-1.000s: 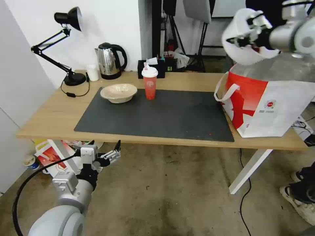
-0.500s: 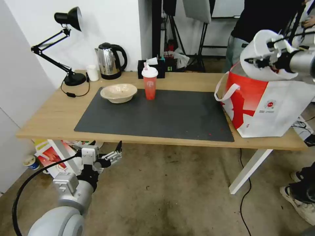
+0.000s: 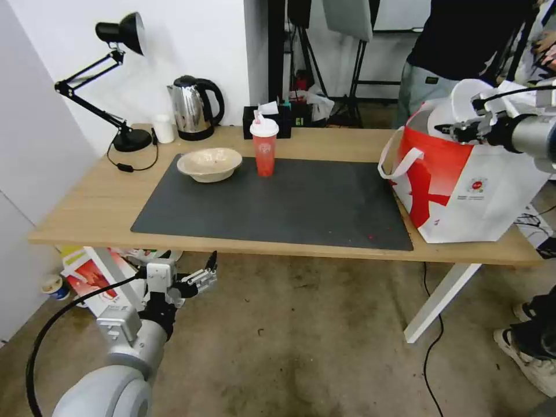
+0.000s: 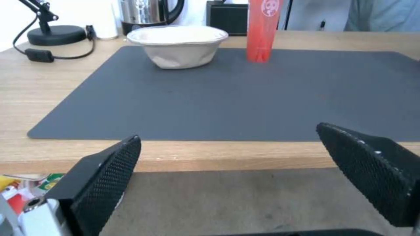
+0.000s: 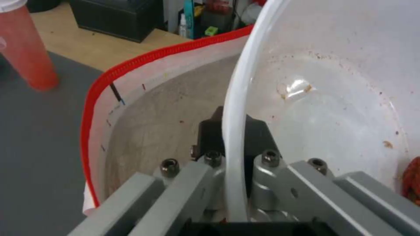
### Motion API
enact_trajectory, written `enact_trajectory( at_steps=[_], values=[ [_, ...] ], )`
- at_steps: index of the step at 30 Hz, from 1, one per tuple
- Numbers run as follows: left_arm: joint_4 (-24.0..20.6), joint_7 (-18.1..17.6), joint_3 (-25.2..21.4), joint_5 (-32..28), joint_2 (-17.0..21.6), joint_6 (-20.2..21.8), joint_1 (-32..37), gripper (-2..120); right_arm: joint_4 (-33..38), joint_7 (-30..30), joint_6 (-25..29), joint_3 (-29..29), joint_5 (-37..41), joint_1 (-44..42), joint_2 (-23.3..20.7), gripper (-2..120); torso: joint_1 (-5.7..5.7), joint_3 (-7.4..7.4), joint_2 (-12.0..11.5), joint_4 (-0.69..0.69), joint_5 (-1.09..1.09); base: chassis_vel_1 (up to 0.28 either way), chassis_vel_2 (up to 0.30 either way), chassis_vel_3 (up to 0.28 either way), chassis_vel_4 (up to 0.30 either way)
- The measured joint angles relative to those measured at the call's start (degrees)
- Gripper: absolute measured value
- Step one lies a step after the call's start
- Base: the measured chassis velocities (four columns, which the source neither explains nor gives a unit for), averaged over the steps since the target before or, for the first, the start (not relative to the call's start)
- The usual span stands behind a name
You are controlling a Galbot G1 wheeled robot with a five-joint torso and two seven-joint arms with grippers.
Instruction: Pick up the trash from the table and place it into the takeout bag.
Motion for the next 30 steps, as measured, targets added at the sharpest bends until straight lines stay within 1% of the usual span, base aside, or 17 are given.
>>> enact_trajectory(
  at_steps=[3, 5, 6, 10, 11, 13, 14, 16, 17, 20, 21, 22, 23, 24, 25, 28, 30],
  values=[
    [0.1, 0.0, 0.0, 0.0, 0.2, 0.0, -0.1, 100, 0.0, 0.0, 0.0, 0.1, 0.0, 0.0, 0.4, 3, 0.0, 0.0, 0.0, 0.0, 0.0, 0.0, 0.0, 0.0, 0.0],
    [0.3, 0.0, 0.0, -0.1, 0.3, 0.0, -0.3, 100, 0.2, -0.1, 0.0, 0.3, 0.1, 0.1, 0.6, 16, 0.0, 0.0, 0.0, 0.0, 0.0, 0.0, 0.0, 0.0, 0.0],
    [0.3, 0.0, 0.0, -0.1, 0.3, 0.0, -0.3, 100, 0.2, -0.1, 0.0, 0.3, 0.1, 0.1, 0.6, 16, 0.0, 0.0, 0.0, 0.0, 0.0, 0.0, 0.0, 0.0, 0.0],
    [0.5, 0.0, 0.0, -0.2, 0.4, 0.0, -0.4, 100, 0.3, 0.0, 0.0, 0.3, 0.3, 0.4, 0.7, 34, 0.0, 0.0, 0.0, 0.0, 0.0, 0.0, 0.0, 0.0, 0.0],
    [0.5, 0.0, 0.0, -0.2, 0.4, 0.0, -0.4, 100, 0.3, 0.0, 0.0, 0.3, 0.3, 0.4, 0.7, 34, 0.0, 0.0, 0.0, 0.0, 0.0, 0.0, 0.0, 0.0, 0.0],
    [0.5, 0.0, 0.0, -0.2, 0.5, 0.0, -0.4, 100, 0.5, 0.1, 0.0, 0.3, 0.5, 0.4, 0.7, 43, 0.0, 0.0, 0.0, 0.0, 0.0, 0.0, 0.0, 0.0, 0.0],
    [0.5, 0.0, 0.0, -0.2, 0.5, 0.0, -0.4, 100, 0.5, 0.1, 0.0, 0.3, 0.5, 0.4, 0.7, 43, 0.0, 0.0, 0.0, 0.0, 0.0, 0.0, 0.0, 0.0, 0.0],
    [0.4, 0.0, 0.0, -0.3, 0.6, 0.0, -0.4, 100, 0.8, 0.2, 0.0, 0.4, 0.6, 0.4, 0.5, 53, 0.0, 0.0, 0.0, 0.0, 0.0, 0.0, 0.0, 0.0, 0.0],
    [0.4, 0.0, 0.0, -0.3, 0.6, 0.0, -0.4, 100, 0.8, 0.2, 0.0, 0.4, 0.6, 0.4, 0.5, 53, 0.0, 0.0, 0.0, 0.0, 0.0, 0.0, 0.0, 0.0, 0.0],
    [0.4, -0.1, -0.1, -0.5, 0.7, 0.0, -0.3, 100, 1.5, 0.5, 0.0, 0.7, 0.7, 0.4, 0.1, 70, 0.0, 0.0, 0.0, 0.0, 0.0, 0.0, 0.0, 0.0, 0.0],
    [0.4, -0.1, -0.1, -0.5, 0.7, 0.0, -0.3, 100, 1.5, 0.5, 0.0, 0.7, 0.7, 0.4, 0.1, 70, 0.0, 0.0, 0.0, 0.0, 0.0, 0.0, 0.0, 0.0, 0.0],
    [0.3, -0.1, -0.1, -0.5, 0.7, -0.1, -0.3, 100, 1.7, 0.7, 0.1, 0.8, 0.7, 0.4, 0.0, 74, 0.0, 0.0, 0.0, 0.0, 0.0, 0.0, 0.0, 0.0, 0.0],
    [0.3, -0.1, -0.1, -0.5, 0.6, -0.1, -0.3, 100, 2.0, 1.2, 0.1, 0.8, 1.2, 0.4, -0.1, 80, 0.0, 0.0, 0.0, 0.0, 0.0, 0.0, 0.0, 0.0, 0.0],
    [0.3, -0.1, -0.1, -0.5, 0.5, -0.1, -0.3, 100, 2.1, 1.4, 0.1, 0.8, 1.4, 0.3, -0.1, 84, 0.0, 0.0, 0.0, 0.0, 0.0, 0.0, 0.0, 0.0, 0.0],
    [0.3, -0.1, -0.1, -0.5, 0.5, -0.1, -0.3, 100, 2.1, 1.4, 0.1, 0.8, 1.4, 0.3, -0.1, 84, 0.0, 0.0, 0.0, 0.0, 0.0, 0.0, 0.0, 0.0, 0.0],
    [0.2, -0.1, -0.1, -0.5, 0.4, -0.1, -0.3, 100, 2.4, 1.6, 0.1, 1.2, 1.6, 0.3, -0.2, 96, 0.0, 0.0, 0.0, 0.0, 0.01, 0.0, 0.0, 0.0, 0.0],
    [0.1, -0.1, -0.1, -0.5, 0.3, -0.1, -0.2, 100, 2.6, 1.8, 0.1, 1.7, 1.6, 0.1, -0.2, 99, 0.0, 0.0, 0.0, 0.0, 0.01, 0.0, 0.0, 0.0, 0.0]
  ],
)
